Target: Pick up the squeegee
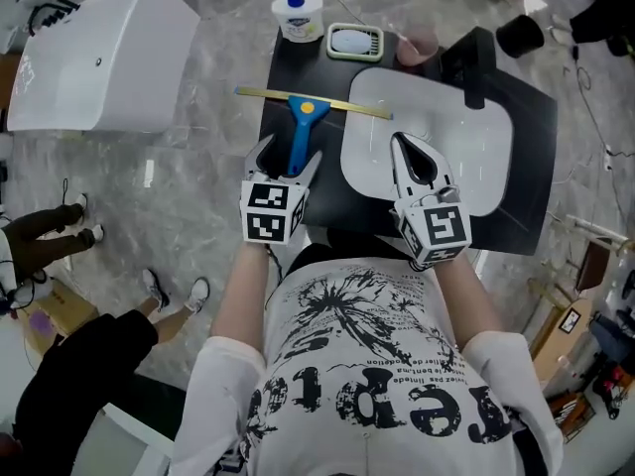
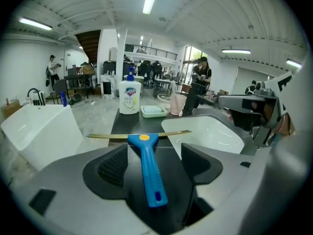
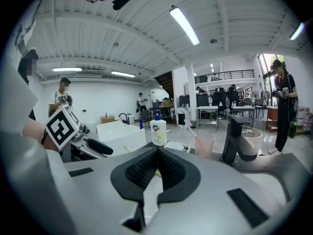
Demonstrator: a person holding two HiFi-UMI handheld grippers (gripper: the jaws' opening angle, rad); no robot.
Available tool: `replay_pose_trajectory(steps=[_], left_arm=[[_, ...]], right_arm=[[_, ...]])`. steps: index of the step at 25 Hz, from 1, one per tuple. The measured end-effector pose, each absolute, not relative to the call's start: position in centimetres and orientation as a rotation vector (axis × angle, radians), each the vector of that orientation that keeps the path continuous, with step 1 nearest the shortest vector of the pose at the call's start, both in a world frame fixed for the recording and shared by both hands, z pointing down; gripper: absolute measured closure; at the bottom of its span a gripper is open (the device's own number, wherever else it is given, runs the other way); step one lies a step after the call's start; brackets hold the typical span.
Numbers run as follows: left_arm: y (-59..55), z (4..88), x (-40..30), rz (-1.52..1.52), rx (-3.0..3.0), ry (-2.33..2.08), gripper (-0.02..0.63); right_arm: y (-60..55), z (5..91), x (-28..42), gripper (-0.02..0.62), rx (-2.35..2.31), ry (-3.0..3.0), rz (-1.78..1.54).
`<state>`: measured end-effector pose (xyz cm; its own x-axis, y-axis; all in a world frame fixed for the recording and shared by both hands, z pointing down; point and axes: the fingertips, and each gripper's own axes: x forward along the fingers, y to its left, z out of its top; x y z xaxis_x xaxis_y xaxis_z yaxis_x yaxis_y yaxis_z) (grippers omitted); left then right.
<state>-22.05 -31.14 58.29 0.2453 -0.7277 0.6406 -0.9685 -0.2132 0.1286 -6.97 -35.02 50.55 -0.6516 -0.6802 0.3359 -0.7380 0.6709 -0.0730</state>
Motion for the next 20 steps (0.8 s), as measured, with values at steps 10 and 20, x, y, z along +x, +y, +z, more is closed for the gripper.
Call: replay_pose_trajectory(steps=[10, 20], left_arm=[[-35.7, 64.9, -22.4, 0.745, 1.867, -1.439, 0.275], [-36.4, 67.0, -22.3, 0.834, 1.791, -1.495, 0.314]], right_arm=[[-39.4, 54.3, -7.9, 0.580, 1.114, -2.557, 0.376], [-40.5, 54.8, -6.5, 0.580, 1.189, -2.521, 0.458]])
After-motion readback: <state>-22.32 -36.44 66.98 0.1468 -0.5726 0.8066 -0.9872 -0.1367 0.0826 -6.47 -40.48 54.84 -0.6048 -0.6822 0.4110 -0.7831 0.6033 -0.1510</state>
